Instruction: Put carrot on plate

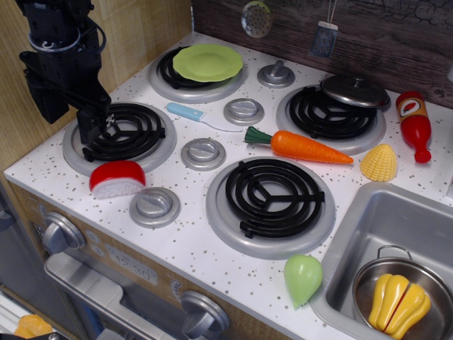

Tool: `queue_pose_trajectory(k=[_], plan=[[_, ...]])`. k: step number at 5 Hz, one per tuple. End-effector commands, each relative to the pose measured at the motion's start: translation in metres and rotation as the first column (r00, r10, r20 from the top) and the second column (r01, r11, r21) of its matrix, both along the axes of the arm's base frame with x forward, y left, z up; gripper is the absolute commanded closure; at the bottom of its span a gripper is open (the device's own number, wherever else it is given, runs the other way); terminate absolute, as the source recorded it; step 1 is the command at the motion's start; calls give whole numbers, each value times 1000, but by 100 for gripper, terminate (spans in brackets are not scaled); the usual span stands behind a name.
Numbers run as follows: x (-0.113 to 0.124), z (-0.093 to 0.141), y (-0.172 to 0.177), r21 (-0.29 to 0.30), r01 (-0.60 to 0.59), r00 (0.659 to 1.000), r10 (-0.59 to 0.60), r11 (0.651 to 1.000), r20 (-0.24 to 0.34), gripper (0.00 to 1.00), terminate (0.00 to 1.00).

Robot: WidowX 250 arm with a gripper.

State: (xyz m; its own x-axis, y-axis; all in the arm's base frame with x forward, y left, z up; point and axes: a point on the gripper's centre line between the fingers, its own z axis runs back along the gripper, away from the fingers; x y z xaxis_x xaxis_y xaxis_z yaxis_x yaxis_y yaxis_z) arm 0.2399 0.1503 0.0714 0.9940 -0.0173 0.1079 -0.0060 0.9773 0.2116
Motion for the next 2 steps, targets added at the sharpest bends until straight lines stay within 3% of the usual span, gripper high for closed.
queue_pose_trajectory(k=[1, 2], plan=[[0, 0, 0, 0, 0, 1000, 0, 1000, 0, 0, 0], [12, 11, -14, 62, 222, 973, -225, 973, 54, 0, 0]])
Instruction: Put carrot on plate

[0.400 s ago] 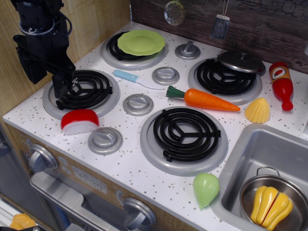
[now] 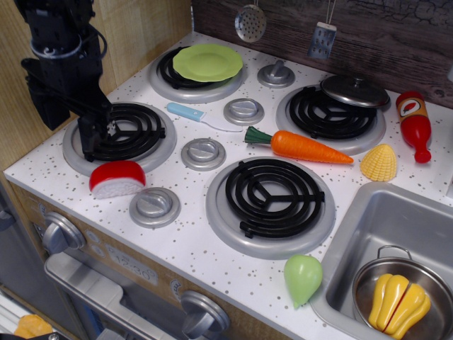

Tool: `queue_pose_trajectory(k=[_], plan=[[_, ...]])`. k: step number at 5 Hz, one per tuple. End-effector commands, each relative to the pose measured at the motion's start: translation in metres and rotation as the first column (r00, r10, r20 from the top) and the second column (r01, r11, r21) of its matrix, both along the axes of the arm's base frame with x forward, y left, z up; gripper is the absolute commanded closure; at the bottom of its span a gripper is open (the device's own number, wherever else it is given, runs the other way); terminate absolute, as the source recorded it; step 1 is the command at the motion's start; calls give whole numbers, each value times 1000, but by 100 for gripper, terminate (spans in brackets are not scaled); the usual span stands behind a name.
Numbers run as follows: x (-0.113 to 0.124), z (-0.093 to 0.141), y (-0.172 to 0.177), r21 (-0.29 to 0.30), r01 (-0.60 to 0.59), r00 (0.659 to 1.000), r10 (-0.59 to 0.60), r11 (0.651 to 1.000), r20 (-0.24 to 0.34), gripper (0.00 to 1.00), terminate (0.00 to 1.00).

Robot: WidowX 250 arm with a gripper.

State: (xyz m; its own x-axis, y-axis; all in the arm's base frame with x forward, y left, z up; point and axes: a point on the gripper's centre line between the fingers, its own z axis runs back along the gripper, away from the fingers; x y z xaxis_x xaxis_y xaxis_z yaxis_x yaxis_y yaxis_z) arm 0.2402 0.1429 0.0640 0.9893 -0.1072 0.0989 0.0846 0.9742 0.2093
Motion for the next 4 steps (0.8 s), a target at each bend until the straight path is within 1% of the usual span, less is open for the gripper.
queue_pose_trajectory(k=[1, 2, 3, 4], plan=[[25, 29, -37, 146, 335, 926, -354, 931, 134, 0, 0], [29, 34, -66, 103, 475, 858, -486, 874, 165, 0, 0], [47, 41, -95, 83, 587, 792, -592, 806, 147, 0, 0], [69, 48, -114, 99, 677, 718, -684, 729, 126, 0, 0]])
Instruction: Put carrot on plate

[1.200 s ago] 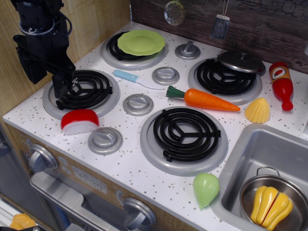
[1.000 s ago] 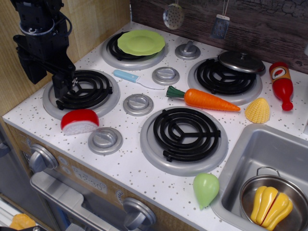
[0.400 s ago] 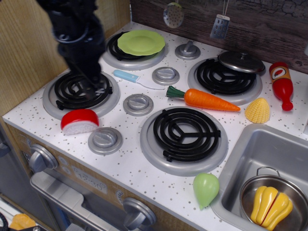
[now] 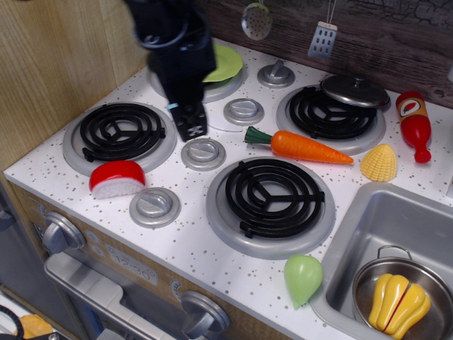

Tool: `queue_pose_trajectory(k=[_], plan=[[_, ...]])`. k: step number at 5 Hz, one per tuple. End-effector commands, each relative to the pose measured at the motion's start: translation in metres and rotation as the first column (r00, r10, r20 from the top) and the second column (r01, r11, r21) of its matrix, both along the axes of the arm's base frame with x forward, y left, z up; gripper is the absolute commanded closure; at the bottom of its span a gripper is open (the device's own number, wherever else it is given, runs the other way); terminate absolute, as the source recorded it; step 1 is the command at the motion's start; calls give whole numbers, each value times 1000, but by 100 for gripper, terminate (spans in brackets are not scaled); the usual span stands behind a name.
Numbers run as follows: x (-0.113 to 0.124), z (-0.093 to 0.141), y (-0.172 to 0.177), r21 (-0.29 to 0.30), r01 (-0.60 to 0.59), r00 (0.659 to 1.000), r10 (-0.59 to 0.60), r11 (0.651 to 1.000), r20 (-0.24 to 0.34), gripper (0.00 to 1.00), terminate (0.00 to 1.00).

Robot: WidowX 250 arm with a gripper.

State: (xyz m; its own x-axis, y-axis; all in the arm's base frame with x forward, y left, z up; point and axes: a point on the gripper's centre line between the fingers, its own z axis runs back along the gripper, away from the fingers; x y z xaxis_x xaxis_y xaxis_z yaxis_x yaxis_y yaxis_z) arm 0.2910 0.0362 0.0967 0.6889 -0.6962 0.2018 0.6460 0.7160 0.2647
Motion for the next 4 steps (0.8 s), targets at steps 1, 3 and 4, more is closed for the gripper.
queue_pose_trajectory(k=[1, 3, 4], plan=[[37, 5, -24, 42, 146, 985, -149, 988, 81, 0, 0], [65, -28, -42, 19, 355, 926, -355, 935, 131, 0, 0], [80, -40, -44, -4, 420, 898, -415, 907, 145, 0, 0]])
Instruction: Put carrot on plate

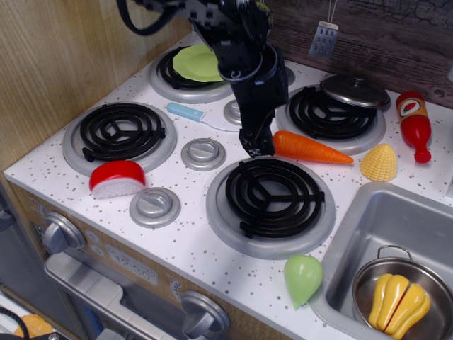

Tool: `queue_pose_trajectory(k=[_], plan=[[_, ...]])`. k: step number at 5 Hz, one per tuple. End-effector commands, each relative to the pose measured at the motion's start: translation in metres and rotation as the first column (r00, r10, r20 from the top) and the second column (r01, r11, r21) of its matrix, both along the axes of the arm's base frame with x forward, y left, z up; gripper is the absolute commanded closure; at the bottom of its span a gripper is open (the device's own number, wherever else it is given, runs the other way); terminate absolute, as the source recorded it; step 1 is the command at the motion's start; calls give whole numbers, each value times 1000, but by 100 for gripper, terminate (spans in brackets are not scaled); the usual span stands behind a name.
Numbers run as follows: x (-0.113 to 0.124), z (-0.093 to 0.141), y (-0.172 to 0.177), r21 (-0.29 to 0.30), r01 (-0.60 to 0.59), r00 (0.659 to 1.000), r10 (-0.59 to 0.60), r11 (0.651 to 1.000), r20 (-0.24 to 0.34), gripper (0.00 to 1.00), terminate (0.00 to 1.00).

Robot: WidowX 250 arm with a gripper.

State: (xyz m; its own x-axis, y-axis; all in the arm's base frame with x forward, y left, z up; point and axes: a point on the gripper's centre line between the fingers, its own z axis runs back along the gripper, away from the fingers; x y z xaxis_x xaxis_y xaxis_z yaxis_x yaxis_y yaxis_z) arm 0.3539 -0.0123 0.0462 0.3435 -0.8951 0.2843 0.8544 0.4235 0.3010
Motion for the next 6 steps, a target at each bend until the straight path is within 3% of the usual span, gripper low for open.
queue_pose_trajectory(k=[1, 3, 5, 6], plan=[[29, 1, 1, -20, 114, 990, -112, 993, 84, 0, 0], [42, -11, -3, -66, 133, 988, -127, 989, 85, 0, 0], [46, -30, -3, -79, 68, 997, -65, 995, 38, 0, 0], [50, -32, -3, -122, 11, 999, -17, 992, -46, 100, 0]])
